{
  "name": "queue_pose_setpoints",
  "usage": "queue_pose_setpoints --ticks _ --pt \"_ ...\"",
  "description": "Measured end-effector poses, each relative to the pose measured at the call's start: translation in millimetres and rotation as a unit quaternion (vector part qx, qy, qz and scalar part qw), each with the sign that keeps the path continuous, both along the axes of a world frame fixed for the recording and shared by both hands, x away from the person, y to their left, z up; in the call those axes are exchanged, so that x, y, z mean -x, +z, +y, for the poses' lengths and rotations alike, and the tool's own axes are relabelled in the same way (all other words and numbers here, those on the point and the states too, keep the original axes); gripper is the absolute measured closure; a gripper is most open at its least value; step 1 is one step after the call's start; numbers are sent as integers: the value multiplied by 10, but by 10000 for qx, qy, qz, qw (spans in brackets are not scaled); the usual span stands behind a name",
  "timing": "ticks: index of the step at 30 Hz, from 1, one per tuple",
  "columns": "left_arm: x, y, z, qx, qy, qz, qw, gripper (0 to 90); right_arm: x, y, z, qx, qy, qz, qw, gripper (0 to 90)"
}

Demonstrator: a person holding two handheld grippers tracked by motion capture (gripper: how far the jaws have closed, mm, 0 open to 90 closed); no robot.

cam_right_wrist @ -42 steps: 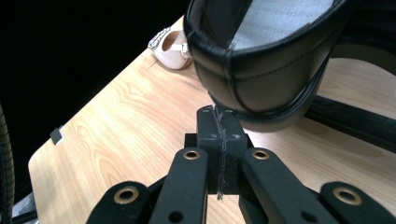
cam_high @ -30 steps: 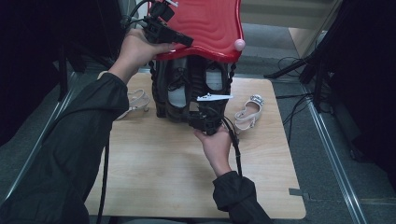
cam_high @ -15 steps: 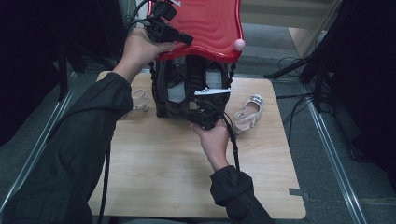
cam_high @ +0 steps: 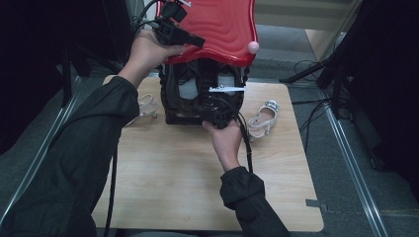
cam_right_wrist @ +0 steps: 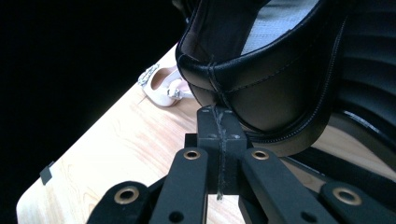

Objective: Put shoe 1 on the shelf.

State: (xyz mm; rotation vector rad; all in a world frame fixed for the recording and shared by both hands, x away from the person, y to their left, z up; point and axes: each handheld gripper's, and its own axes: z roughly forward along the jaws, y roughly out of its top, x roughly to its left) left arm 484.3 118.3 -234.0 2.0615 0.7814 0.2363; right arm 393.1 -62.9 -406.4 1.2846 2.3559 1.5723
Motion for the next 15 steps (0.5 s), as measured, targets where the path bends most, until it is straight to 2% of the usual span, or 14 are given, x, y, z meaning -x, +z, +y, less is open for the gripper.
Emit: queue_pose_setpoints --ticks 4,9,15 --pt "1 0 -2 -11 -1 -9 10000 900 -58 26 25 50 -66 -43 10000 900" --pt "-2 -6 -13 4 22 -27 10000 900 -134 19 40 -83 -149 -52 9998 900" --pt "-1 -6 -13 18 13 -16 10000 900 -207 43 108 -10 -226 -144 9996 900"
